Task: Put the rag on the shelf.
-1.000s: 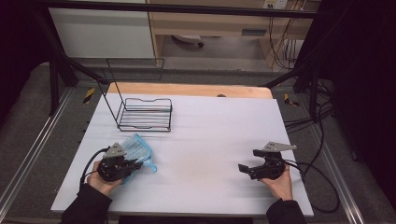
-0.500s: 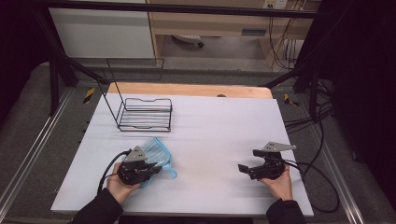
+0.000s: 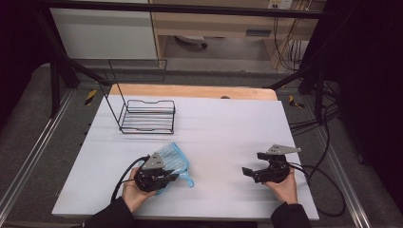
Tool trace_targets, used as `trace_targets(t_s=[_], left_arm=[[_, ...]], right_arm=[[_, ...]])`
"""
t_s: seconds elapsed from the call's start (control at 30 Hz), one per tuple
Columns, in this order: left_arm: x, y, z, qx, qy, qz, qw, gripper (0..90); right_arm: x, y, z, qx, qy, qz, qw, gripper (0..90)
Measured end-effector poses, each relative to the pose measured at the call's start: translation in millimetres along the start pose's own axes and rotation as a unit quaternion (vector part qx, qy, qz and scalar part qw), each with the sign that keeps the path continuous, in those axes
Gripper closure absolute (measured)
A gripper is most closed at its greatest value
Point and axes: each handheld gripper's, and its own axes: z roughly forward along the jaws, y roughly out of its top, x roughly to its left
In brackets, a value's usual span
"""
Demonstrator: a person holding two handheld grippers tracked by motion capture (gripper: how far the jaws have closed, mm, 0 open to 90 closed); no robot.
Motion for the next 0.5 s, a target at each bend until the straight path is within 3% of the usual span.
trace_targets(t_s=[0.1,0.27,0.33,0.4,0.5], left_arm=[[-2.2,-1.1,2.0,0.004,-0.005,0.002,1.0000,78.2],[-0.8,-4.9,2.5,0.012,-0.017,-0.013,0.9997,73.3],[-1.9,-5.4,-1.8,0.007,-0.022,-0.022,0.9995,64.3],[-2.3,-5.8,-9.9,-0.002,-0.026,-0.029,0.9992,61.5],[0.3,-8.8,-23.7,-0.009,-0.015,-0.038,0.9991,50.8]], right_arm=[[0.0,-0.2,0.0,0.001,0.000,-0.001,1.0000,1.4],[0.2,-0.4,1.0,0.001,0.000,-0.002,1.0000,1.4],[0.5,-0.5,1.1,0.000,0.001,0.000,1.0000,1.6],[0.6,-0.5,1.1,0.001,0.001,0.000,1.0000,1.6],[1.2,-0.7,1.8,0.001,0.003,0.002,1.0000,2.0]])
